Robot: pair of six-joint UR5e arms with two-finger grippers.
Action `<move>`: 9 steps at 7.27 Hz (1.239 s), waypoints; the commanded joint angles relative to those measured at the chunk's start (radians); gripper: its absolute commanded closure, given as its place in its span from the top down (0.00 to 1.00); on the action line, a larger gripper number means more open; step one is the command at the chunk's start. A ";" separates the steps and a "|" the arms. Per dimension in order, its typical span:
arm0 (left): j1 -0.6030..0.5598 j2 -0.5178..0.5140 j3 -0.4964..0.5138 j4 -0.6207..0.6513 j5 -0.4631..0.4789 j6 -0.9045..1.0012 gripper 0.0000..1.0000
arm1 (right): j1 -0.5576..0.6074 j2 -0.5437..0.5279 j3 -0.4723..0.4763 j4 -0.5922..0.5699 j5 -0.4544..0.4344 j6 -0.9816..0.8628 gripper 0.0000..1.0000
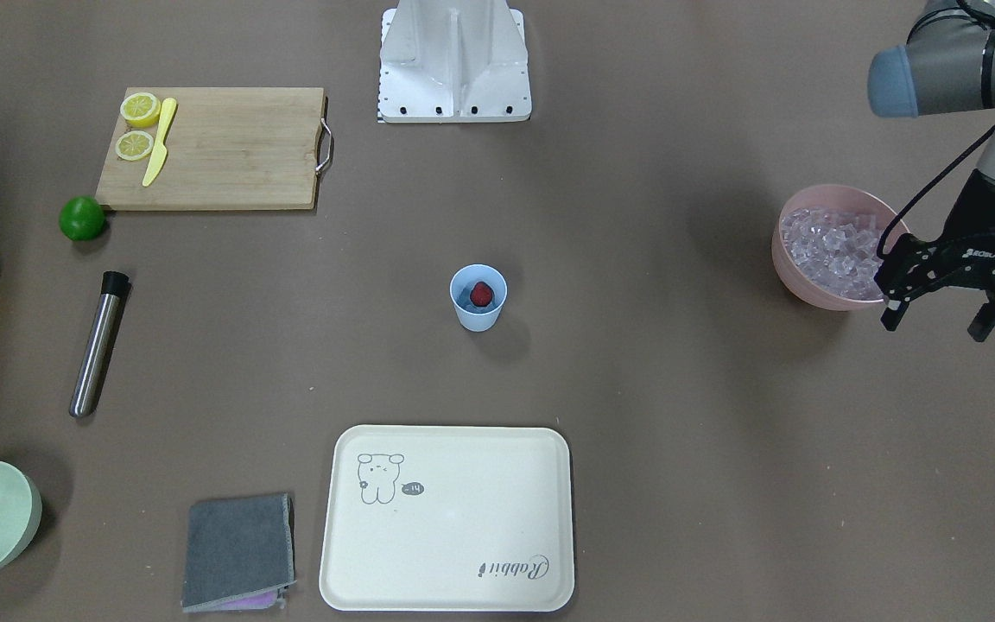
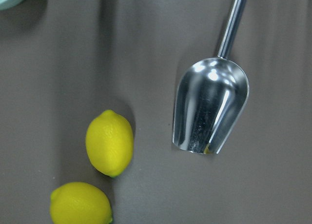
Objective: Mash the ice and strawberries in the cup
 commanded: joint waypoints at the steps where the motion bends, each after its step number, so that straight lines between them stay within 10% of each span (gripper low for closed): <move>1: -0.038 0.003 0.052 0.017 -0.007 0.036 0.98 | 0.043 -0.048 -0.006 0.003 0.003 -0.016 1.00; 4: -0.347 0.000 0.054 0.375 -0.272 0.523 0.98 | 0.052 -0.052 -0.006 0.003 0.006 0.001 1.00; 9: -0.452 0.114 0.112 0.400 -0.278 0.640 0.98 | 0.051 -0.029 -0.016 0.003 0.007 0.010 1.00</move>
